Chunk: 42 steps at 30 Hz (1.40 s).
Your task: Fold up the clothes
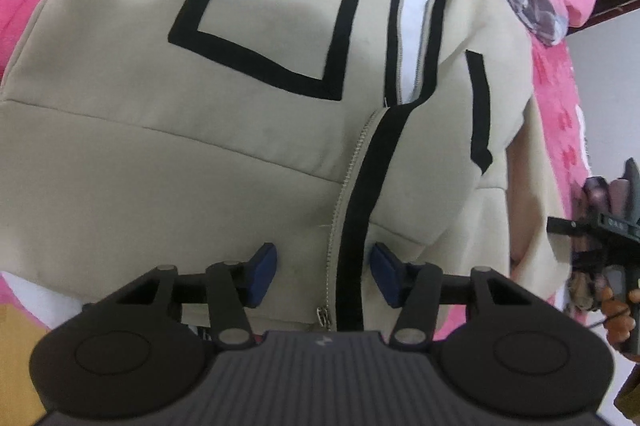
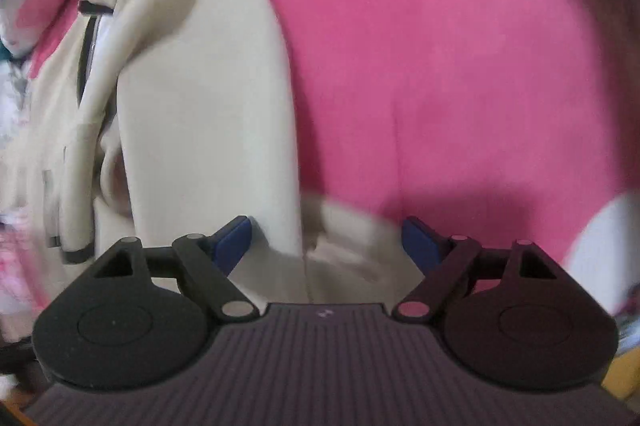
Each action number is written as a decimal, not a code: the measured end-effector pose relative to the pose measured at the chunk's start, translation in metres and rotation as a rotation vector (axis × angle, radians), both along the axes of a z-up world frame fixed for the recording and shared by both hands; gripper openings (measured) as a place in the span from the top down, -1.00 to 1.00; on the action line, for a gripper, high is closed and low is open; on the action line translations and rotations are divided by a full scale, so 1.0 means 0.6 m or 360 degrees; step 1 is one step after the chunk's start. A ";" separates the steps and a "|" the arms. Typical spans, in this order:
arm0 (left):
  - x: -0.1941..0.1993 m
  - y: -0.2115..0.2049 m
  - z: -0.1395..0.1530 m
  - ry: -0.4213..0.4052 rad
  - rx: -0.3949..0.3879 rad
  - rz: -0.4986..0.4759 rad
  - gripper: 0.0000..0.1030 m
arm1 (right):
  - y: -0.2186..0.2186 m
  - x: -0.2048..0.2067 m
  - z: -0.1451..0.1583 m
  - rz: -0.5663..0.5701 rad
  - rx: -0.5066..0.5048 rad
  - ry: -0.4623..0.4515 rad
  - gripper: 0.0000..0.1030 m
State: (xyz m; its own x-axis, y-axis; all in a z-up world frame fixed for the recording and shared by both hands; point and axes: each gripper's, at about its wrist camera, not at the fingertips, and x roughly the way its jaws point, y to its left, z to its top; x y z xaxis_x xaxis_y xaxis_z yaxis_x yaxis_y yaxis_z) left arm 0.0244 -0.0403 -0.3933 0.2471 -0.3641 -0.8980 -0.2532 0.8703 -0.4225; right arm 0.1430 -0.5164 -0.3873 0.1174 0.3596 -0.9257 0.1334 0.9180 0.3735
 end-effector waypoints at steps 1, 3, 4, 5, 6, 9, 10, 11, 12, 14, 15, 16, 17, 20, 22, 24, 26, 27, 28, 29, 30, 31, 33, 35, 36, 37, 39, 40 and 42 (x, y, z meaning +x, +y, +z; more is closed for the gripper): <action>0.000 -0.003 0.000 0.0005 0.0020 0.0003 0.00 | 0.012 -0.005 -0.002 0.0076 -0.0001 -0.0009 -0.60; 0.000 -0.010 0.002 0.0010 0.0073 -0.0003 0.08 | 0.033 -0.012 -0.002 0.0217 -0.0011 -0.0025 -0.13; -0.001 -0.013 0.005 0.0012 0.0099 -0.0003 0.09 | 0.035 -0.009 0.008 0.0255 -0.0045 -0.0021 0.07; -0.002 -0.016 0.007 0.0011 0.0117 -0.0004 0.10 | 0.037 -0.005 0.017 0.0294 -0.0079 -0.0018 0.51; -0.002 -0.019 0.009 0.0010 0.0134 -0.0004 0.11 | 0.036 0.001 0.029 0.0325 -0.0115 -0.0022 0.65; -0.002 -0.022 0.016 0.0017 0.0165 -0.0005 0.18 | 0.000 0.056 0.107 0.0367 -0.0436 -0.0228 0.68; -0.001 -0.021 0.017 0.0020 0.0161 -0.0002 0.20 | -0.013 0.077 0.136 0.0381 -0.0563 -0.0311 0.68; -0.001 -0.020 0.018 0.0024 0.0156 0.0001 0.20 | -0.026 0.098 0.164 0.0394 -0.0690 -0.0395 0.68; 0.000 -0.019 0.019 0.0028 0.0152 0.0004 0.20 | -0.040 0.118 0.189 0.0408 -0.0813 -0.0475 0.68; -0.002 -0.017 0.017 0.0036 0.0151 0.0001 0.19 | -0.050 0.164 0.207 0.0480 -0.1066 -0.0616 0.60; -0.003 -0.016 0.016 0.0040 0.0150 -0.0001 0.18 | -0.050 0.187 0.208 0.0521 -0.1191 -0.0674 0.42; -0.001 -0.016 0.015 0.0046 0.0153 -0.0007 0.18 | -0.051 0.209 0.195 0.0552 -0.1290 -0.0698 0.21; 0.001 -0.016 0.015 0.0052 0.0157 -0.0014 0.18 | -0.049 0.229 0.182 0.0571 -0.1380 -0.0711 -0.26; 0.004 -0.018 0.015 0.0052 0.0176 -0.0053 0.17 | -0.028 0.250 0.138 0.0527 -0.1518 -0.0688 -0.43; 0.006 -0.017 0.014 0.0052 0.0172 -0.0063 0.17 | -0.022 0.224 0.150 0.0466 -0.1481 -0.0757 -0.43; 0.006 -0.013 0.012 0.0053 0.0157 -0.0055 0.16 | -0.017 0.190 0.174 0.0403 -0.1408 -0.0828 -0.43; 0.005 -0.009 0.011 0.0055 0.0141 -0.0044 0.15 | -0.009 0.145 0.212 0.0333 -0.1242 -0.0912 -0.44; 0.004 -0.007 0.011 0.0057 0.0135 -0.0041 0.15 | -0.005 0.119 0.227 0.0308 -0.1101 -0.0929 -0.44; 0.003 -0.006 0.010 0.0058 0.0129 -0.0037 0.15 | 0.003 0.100 0.236 0.0315 -0.0932 -0.0919 -0.44; 0.001 -0.006 0.009 0.0061 0.0124 -0.0035 0.15 | 0.012 0.081 0.239 0.0331 -0.0758 -0.0896 -0.44; 0.001 -0.005 0.009 0.0066 0.0119 -0.0033 0.15 | 0.027 0.061 0.229 0.0381 -0.0580 -0.0837 -0.43; 0.002 -0.003 0.008 0.0071 0.0112 -0.0030 0.15 | 0.046 0.041 0.214 0.0462 -0.0436 -0.0761 -0.41; 0.002 0.001 0.006 0.0082 0.0094 -0.0025 0.15 | 0.096 -0.006 0.172 0.0670 -0.0242 -0.0624 -0.33; 0.002 0.005 0.005 0.0089 0.0076 -0.0026 0.15 | 0.157 -0.057 0.125 0.0976 -0.0215 -0.0564 -0.19; 0.002 0.008 0.005 0.0090 0.0068 -0.0031 0.15 | 0.185 -0.082 0.104 0.1124 -0.0220 -0.0553 -0.13; 0.002 0.009 0.003 0.0089 0.0063 -0.0036 0.15 | 0.205 -0.101 0.090 0.1226 -0.0233 -0.0555 -0.12; 0.010 0.005 0.000 0.0088 0.0056 -0.0044 0.15 | 0.236 -0.129 0.059 0.1384 -0.0252 -0.0541 0.01; 0.018 0.001 -0.002 0.0088 0.0054 -0.0048 0.15 | 0.245 -0.141 0.047 0.1435 -0.0289 -0.0545 0.05; 0.023 0.001 -0.005 0.0084 0.0051 -0.0059 0.15 | 0.258 -0.156 0.023 0.1512 -0.0368 -0.0550 0.30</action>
